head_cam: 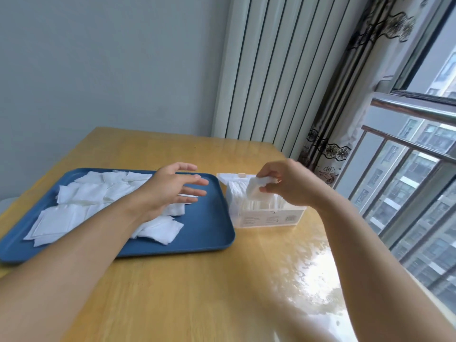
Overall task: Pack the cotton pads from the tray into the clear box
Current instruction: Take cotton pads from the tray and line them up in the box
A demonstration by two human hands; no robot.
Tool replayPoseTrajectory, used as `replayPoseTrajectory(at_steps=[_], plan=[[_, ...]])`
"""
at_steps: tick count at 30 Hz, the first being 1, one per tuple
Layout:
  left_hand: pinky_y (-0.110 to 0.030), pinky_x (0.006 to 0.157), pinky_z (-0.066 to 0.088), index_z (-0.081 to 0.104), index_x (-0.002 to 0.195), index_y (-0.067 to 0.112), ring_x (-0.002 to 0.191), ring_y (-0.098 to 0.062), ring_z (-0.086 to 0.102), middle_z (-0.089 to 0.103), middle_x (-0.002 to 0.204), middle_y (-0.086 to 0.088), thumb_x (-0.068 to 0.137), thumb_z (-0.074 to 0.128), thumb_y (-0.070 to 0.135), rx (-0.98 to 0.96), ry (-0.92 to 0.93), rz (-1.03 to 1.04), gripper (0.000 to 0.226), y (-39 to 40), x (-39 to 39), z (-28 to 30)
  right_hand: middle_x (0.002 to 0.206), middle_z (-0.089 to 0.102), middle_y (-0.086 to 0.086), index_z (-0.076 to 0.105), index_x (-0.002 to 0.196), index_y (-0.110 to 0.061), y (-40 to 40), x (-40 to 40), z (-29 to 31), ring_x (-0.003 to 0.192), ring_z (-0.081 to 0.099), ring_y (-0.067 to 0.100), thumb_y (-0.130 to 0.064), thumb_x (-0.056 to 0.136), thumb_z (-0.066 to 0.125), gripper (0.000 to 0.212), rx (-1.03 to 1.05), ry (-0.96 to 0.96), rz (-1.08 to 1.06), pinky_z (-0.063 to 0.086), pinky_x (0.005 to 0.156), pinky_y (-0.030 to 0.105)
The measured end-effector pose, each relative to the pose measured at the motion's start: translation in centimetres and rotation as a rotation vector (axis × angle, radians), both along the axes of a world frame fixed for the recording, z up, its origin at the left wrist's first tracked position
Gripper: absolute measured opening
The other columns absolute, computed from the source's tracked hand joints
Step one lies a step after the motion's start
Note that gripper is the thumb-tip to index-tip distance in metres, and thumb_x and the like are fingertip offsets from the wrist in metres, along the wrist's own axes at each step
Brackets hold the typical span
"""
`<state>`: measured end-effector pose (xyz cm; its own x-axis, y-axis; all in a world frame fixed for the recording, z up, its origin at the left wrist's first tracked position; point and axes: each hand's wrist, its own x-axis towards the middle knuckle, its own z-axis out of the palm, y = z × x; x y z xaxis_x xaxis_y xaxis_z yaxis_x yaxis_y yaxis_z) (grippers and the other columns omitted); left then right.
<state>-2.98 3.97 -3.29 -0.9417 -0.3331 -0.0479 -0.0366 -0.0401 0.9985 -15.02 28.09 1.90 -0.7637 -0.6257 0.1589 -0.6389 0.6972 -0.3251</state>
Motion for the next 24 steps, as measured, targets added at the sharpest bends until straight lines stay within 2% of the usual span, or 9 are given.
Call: replayPoseTrajectory(at_steps=[3, 7, 10, 14, 16, 20, 22, 24], plan=[[-0.05, 0.098, 0.056, 0.056, 0.127, 0.014, 0.095, -0.026, 0.077, 0.079, 0.104, -0.005, 0.1, 0.063, 0.014, 0.007, 0.0, 0.025, 0.028, -0.1, 0.0, -0.1, 0.105, 0.068, -0.006, 0.071, 0.115, -0.024, -0.7, 0.2, -1.2, 0.085, 0.062, 0.013, -0.024, 0.091, 0.075, 0.025, 0.207, -0.052, -0.028, 0.046, 0.066, 0.024], [-0.047, 0.095, 0.058, 0.057, 0.127, 0.014, 0.095, -0.026, 0.077, 0.079, 0.104, -0.005, 0.1, 0.063, 0.013, 0.001, 0.002, 0.031, 0.027, -0.2, 0.1, 0.2, 0.1, 0.069, -0.004, 0.075, 0.104, -0.021, -1.9, 0.7, -2.8, 0.09, 0.062, 0.016, -0.04, 0.093, 0.068, 0.022, 0.269, -0.06, -0.144, 0.05, 0.074, 0.029], [-0.044, 0.092, 0.059, 0.057, 0.127, 0.014, 0.094, -0.024, 0.077, 0.079, 0.105, -0.005, 0.1, 0.063, 0.014, -0.001, 0.005, 0.046, 0.027, -0.4, 0.1, 0.3, 0.094, 0.065, 0.004, 0.065, 0.092, -0.011, -3.0, 0.8, -3.8, 0.079, 0.059, 0.02, -0.03, 0.096, 0.06, 0.02, 0.283, 0.016, -0.272, 0.048, 0.063, 0.031], [-0.044, 0.094, 0.059, 0.057, 0.127, 0.014, 0.095, -0.023, 0.077, 0.079, 0.105, -0.005, 0.1, 0.064, 0.014, 0.001, 0.01, 0.069, 0.028, -0.9, 0.2, 0.4, 0.075, 0.051, -0.002, 0.046, 0.076, -0.015, -4.3, 1.6, -4.6, 0.062, 0.045, 0.012, -0.018, 0.097, 0.052, 0.021, 0.242, -0.032, -0.359, 0.032, 0.051, 0.027], [-0.044, 0.094, 0.058, 0.057, 0.126, 0.014, 0.095, -0.023, 0.077, 0.079, 0.105, -0.005, 0.1, 0.064, 0.015, 0.002, 0.015, 0.082, 0.027, -1.1, 0.3, 0.5, 0.073, 0.05, -0.003, 0.05, 0.083, -0.013, -4.9, 2.2, -4.8, 0.065, 0.048, 0.014, -0.023, 0.099, 0.049, 0.019, 0.212, -0.087, -0.363, 0.035, 0.054, 0.028], [-0.045, 0.095, 0.058, 0.059, 0.125, 0.014, 0.096, -0.023, 0.077, 0.078, 0.107, -0.006, 0.1, 0.064, 0.014, 0.015, 0.021, 0.099, 0.026, -1.5, 0.4, 0.8, 0.082, 0.053, 0.001, 0.052, 0.094, -0.012, -5.5, 2.6, -4.7, 0.084, 0.054, 0.025, -0.038, 0.105, 0.039, 0.031, 0.166, -0.155, -0.329, 0.044, 0.074, 0.036], [-0.044, 0.093, 0.059, 0.059, 0.124, 0.013, 0.096, -0.024, 0.077, 0.078, 0.108, -0.006, 0.099, 0.064, 0.013, 0.021, 0.024, 0.106, 0.024, -1.7, 0.5, 0.9, 0.082, 0.053, 0.001, 0.05, 0.088, -0.011, -5.3, 2.6, -4.6, 0.084, 0.054, 0.026, -0.034, 0.105, 0.037, 0.032, 0.17, -0.138, -0.338, 0.043, 0.073, 0.036], [-0.042, 0.091, 0.059, 0.06, 0.122, 0.014, 0.096, -0.023, 0.077, 0.078, 0.107, -0.006, 0.099, 0.064, 0.013, 0.02, 0.025, 0.122, 0.023, -2.1, 0.5, 1.0, 0.079, 0.054, -0.001, 0.049, 0.082, -0.013, -5.3, 2.7, -4.7, 0.077, 0.056, 0.023, -0.023, 0.099, 0.04, 0.022, 0.16, -0.088, -0.393, 0.04, 0.066, 0.033]])
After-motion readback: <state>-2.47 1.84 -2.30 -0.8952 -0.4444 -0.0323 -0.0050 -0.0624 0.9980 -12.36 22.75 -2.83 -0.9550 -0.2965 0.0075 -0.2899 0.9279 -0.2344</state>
